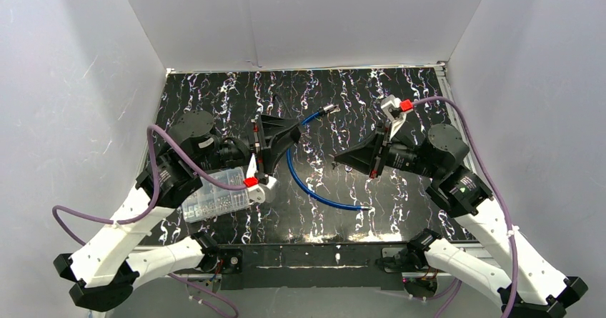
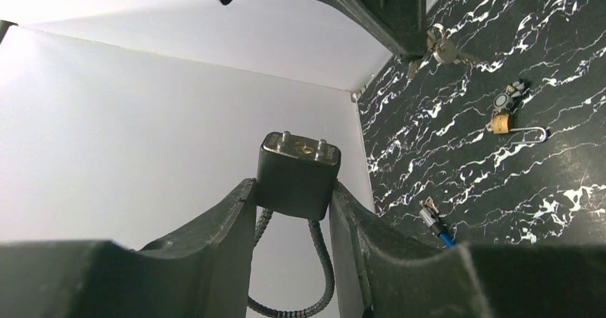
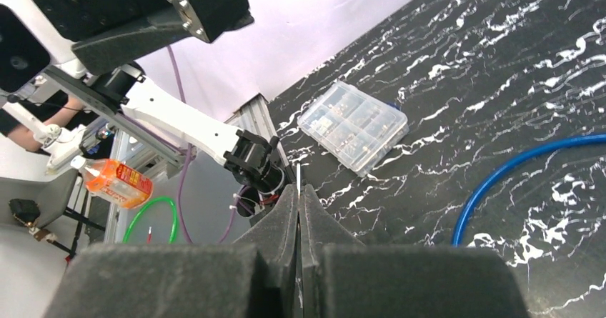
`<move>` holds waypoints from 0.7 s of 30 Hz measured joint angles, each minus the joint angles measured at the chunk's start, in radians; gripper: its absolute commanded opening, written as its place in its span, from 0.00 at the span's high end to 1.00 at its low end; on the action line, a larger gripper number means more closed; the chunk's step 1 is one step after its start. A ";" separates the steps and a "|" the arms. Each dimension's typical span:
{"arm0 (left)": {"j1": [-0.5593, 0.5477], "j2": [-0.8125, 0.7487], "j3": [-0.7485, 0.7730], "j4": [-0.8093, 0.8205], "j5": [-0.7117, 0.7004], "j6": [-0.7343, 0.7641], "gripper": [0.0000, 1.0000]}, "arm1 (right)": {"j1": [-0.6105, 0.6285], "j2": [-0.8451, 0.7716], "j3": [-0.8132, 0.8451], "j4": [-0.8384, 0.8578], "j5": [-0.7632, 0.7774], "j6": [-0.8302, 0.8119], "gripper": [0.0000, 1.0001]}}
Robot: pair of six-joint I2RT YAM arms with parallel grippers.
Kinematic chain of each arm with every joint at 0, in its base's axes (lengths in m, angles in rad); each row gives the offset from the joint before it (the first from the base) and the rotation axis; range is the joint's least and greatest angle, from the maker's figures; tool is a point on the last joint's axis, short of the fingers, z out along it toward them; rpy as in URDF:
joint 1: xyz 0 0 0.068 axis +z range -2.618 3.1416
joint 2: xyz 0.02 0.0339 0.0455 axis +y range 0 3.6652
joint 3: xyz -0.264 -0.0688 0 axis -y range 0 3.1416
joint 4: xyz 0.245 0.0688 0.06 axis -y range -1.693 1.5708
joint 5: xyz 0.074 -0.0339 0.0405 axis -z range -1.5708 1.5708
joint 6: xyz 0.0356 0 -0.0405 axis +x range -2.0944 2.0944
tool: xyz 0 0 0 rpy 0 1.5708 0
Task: Unlock with the key
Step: Place the lock at the center of the board.
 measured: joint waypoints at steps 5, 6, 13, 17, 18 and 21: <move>-0.019 0.000 0.004 0.010 0.000 -0.022 1.00 | -0.010 0.000 0.013 0.037 -0.032 0.015 0.99; -0.024 0.000 0.005 0.012 0.000 -0.026 1.00 | -0.011 -0.001 0.014 0.043 -0.037 0.019 0.99; -0.042 0.004 0.043 0.013 0.011 -0.094 1.00 | -0.018 -0.009 0.017 0.050 -0.053 0.023 0.99; -0.046 0.010 0.082 0.005 0.016 -0.152 1.00 | -0.022 -0.011 0.042 0.042 -0.064 0.016 0.99; -0.046 0.015 0.094 -0.007 0.017 -0.170 1.00 | -0.023 -0.012 0.049 0.040 -0.066 0.012 0.99; -0.046 0.038 0.140 -0.082 0.021 -0.229 1.00 | -0.024 -0.021 0.073 0.024 -0.072 -0.007 0.99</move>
